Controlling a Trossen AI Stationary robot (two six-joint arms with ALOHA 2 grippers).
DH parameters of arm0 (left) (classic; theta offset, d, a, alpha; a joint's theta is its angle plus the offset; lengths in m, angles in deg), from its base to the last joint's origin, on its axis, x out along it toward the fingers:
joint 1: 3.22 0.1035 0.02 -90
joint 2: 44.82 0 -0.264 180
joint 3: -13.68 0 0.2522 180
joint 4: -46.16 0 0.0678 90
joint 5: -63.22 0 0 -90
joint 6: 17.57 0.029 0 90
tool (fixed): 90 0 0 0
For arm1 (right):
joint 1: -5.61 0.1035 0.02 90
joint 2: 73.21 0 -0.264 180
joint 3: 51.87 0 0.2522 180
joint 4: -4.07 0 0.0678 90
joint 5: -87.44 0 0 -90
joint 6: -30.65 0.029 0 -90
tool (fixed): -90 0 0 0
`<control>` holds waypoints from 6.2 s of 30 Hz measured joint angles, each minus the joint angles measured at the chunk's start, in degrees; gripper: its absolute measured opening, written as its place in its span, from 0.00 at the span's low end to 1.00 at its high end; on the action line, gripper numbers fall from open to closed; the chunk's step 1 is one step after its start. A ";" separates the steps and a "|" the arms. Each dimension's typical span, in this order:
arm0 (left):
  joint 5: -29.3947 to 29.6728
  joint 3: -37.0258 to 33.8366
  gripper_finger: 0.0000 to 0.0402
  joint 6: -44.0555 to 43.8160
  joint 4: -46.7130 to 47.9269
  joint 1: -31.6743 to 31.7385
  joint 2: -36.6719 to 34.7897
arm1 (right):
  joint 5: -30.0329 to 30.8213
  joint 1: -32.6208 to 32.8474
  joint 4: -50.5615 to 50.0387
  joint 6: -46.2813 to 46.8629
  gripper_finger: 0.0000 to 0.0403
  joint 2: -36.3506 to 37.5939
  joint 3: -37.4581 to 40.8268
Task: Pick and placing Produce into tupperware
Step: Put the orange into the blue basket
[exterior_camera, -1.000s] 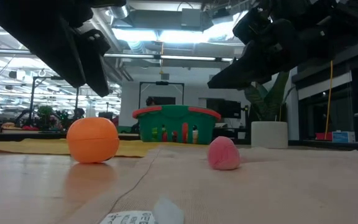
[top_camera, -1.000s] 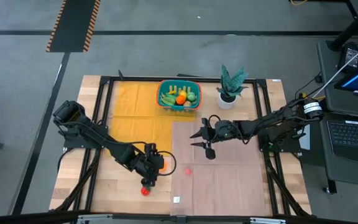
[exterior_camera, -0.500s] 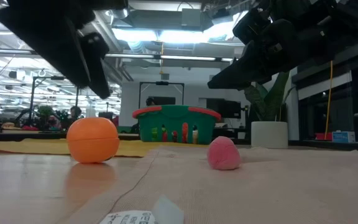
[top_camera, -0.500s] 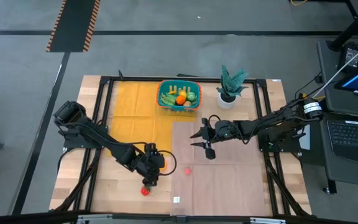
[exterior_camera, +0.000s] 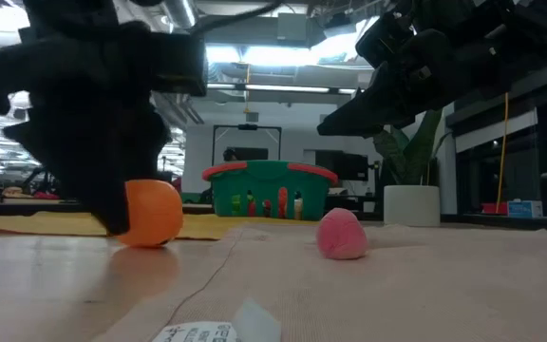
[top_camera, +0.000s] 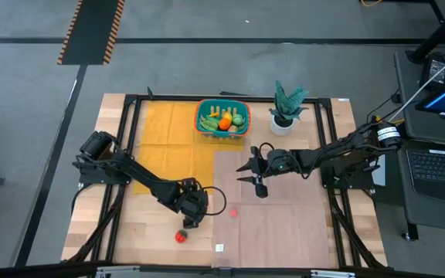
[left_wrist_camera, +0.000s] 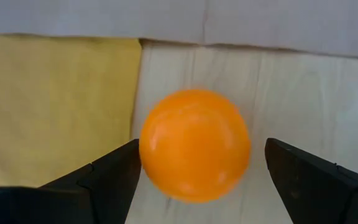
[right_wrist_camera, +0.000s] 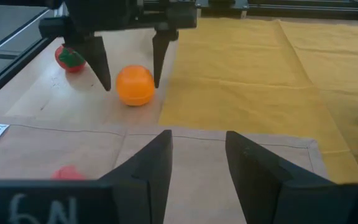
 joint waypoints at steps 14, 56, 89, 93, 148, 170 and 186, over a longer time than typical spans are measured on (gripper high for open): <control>-0.43 -0.02 0.82 -0.04 -1.51 0.76 0.77 | 0.00 0.00 -0.15 0.06 0.38 0.00 -0.02; 0.27 0.02 0.59 6.12 0.40 2.46 -2.19 | 0.02 0.00 -0.15 0.17 0.38 -0.02 -0.04; 6.90 -39.62 0.59 17.02 -53.17 2.21 -33.83 | -0.50 0.81 28.87 3.09 0.38 -0.04 14.36; 6.98 -44.18 0.59 20.72 -61.45 3.07 -35.84 | -0.50 0.81 30.91 4.56 0.38 -0.04 14.34; -3.55 -45.97 0.59 26.67 -77.01 36.13 -36.03 | -0.10 0.68 31.83 4.49 0.38 -0.04 14.34; -26.80 -22.22 0.59 31.51 -61.61 56.64 -16.03 | 6.23 0.66 30.25 4.14 0.38 -0.04 14.32; -26.81 -7.46 0.59 40.52 -31.88 57.67 -13.56 | 6.64 -2.43 30.99 0.98 0.38 -0.04 14.32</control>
